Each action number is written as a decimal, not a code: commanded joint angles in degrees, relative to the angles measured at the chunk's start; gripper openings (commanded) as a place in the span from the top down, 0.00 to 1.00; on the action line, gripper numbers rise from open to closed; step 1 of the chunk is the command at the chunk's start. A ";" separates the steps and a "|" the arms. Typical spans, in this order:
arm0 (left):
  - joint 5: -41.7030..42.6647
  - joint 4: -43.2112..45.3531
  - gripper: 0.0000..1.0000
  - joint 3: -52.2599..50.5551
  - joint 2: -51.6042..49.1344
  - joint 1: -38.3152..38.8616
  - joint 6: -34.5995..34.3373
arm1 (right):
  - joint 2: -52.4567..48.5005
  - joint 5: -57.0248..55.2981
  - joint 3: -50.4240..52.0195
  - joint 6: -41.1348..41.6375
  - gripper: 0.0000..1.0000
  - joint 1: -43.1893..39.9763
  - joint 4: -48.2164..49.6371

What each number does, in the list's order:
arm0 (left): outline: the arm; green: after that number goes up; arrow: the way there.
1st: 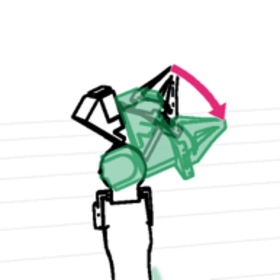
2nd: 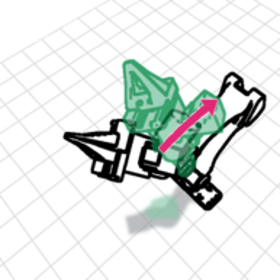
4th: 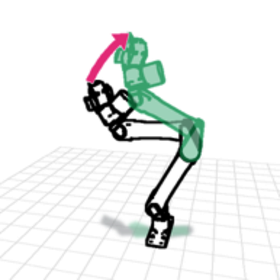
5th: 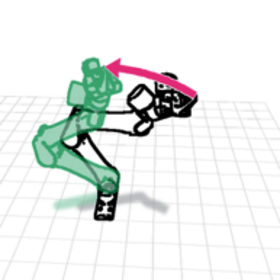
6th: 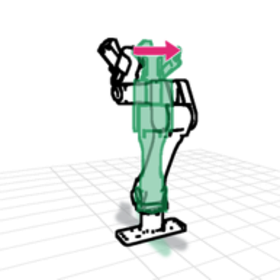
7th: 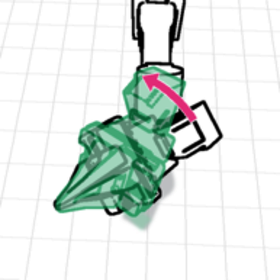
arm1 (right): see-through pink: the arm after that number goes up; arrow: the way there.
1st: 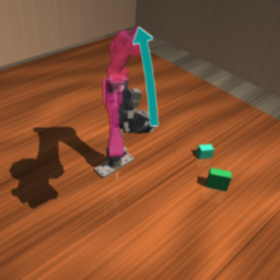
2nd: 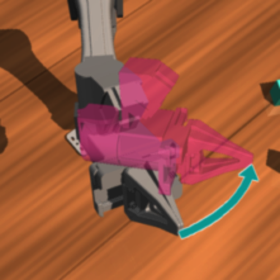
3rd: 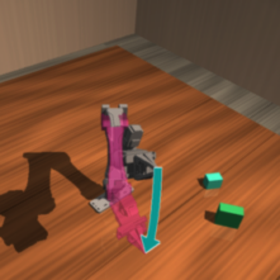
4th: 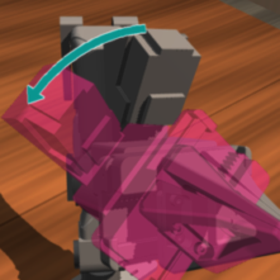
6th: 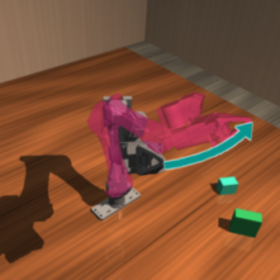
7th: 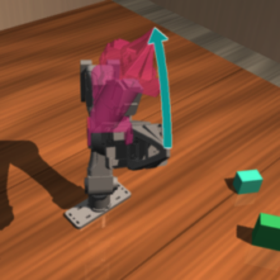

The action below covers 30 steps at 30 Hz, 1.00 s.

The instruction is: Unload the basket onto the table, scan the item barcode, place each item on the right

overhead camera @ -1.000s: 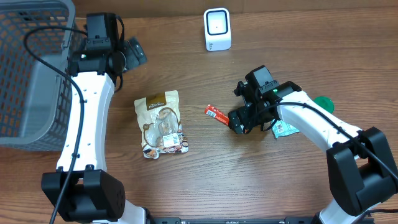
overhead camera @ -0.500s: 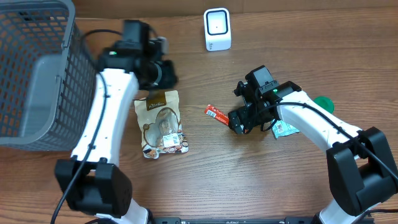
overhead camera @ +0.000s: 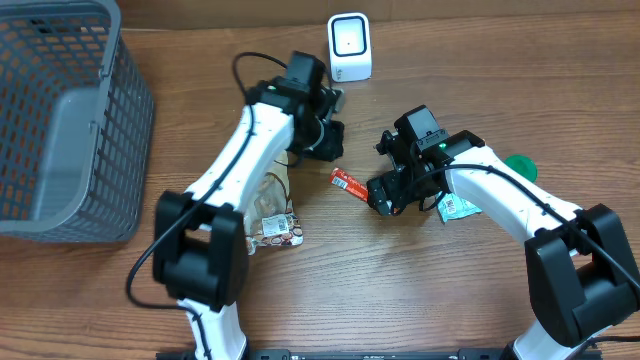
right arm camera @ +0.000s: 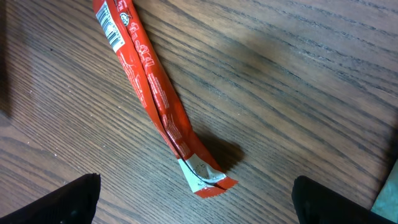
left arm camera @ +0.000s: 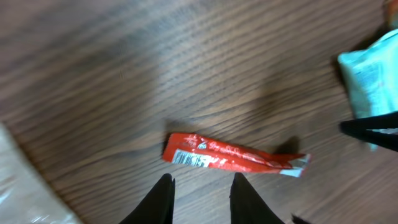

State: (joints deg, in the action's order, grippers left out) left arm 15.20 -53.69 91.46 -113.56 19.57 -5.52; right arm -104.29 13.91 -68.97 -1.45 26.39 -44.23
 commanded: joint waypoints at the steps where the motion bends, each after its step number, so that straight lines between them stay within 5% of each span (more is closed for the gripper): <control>1: -1.22 0.59 0.79 -0.50 -2.99 1.16 0.66 | 1.60 -0.35 0.35 0.42 0.00 0.11 0.20; 11: -1.29 0.37 0.83 -0.50 -7.26 1.01 0.02 | 1.60 -0.35 0.35 0.42 0.00 0.11 3.74; 17: -6.60 -0.50 0.96 -0.50 -7.10 0.92 -4.11 | 1.60 0.07 0.35 0.46 0.00 0.11 5.60; 24: -8.98 -2.16 0.96 -0.50 -5.35 0.22 -11.23 | 1.57 6.14 0.35 1.90 0.00 0.11 3.34; 28: -3.10 -2.08 0.96 -0.90 -5.38 0.37 -10.23 | 1.55 1.86 0.35 1.95 0.37 0.11 1.77; 30: -3.15 -1.86 0.96 -0.96 -5.40 0.83 -9.68 | 1.53 0.87 0.39 1.95 0.48 0.11 1.68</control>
State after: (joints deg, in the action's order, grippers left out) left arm 9.34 -55.70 91.15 -120.25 20.03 -14.70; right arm -104.29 16.95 -68.88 0.36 26.39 -42.72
